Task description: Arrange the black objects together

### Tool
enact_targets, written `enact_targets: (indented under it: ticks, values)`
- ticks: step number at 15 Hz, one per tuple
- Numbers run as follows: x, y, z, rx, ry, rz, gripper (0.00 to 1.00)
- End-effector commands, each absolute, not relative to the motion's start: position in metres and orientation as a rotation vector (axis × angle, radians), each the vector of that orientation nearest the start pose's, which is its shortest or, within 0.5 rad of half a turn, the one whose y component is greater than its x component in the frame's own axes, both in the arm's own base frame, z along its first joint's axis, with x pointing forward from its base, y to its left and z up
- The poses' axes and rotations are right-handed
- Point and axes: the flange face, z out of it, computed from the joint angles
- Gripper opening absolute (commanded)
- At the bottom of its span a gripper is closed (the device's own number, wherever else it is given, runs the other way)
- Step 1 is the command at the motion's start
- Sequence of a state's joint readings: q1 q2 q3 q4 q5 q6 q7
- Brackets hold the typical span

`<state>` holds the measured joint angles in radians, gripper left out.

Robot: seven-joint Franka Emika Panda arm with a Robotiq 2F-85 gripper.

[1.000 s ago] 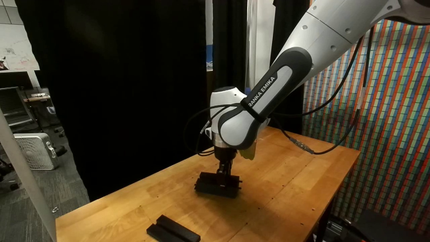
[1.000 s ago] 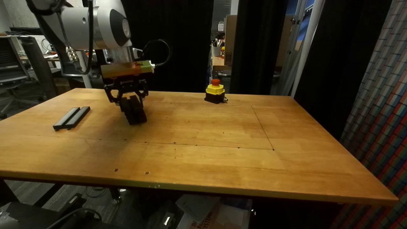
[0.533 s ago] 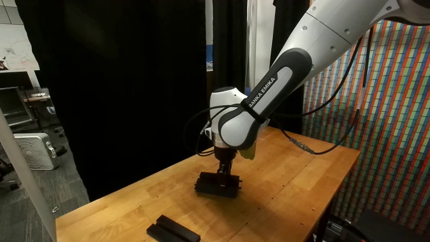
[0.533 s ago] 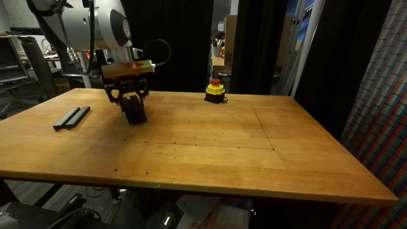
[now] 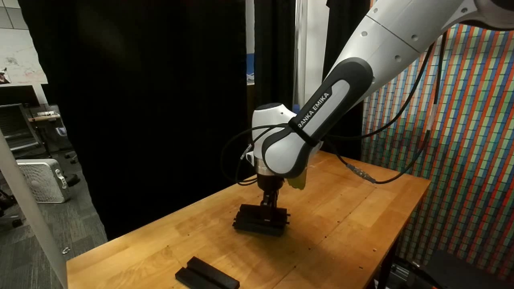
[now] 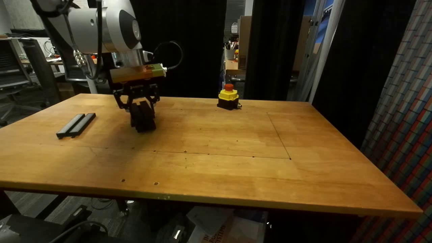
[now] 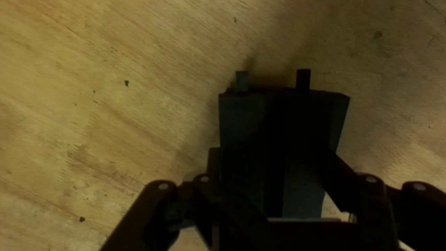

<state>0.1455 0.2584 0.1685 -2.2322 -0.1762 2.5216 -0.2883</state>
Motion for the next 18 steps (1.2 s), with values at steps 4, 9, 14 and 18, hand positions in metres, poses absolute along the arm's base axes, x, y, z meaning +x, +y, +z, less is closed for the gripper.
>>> enact_targets:
  ticks: [4, 9, 14, 18]
  values:
    - [0.532, 0.167, 0.263, -2.991, -1.117, -0.052, 1.00]
    - [0.529, 0.172, 0.285, -3.041, -1.006, 0.002, 1.00]
    - [0.507, 0.202, 0.322, -3.141, -0.813, 0.089, 1.00]
    - [0.475, 0.251, 0.343, -3.163, -0.648, 0.122, 1.00]
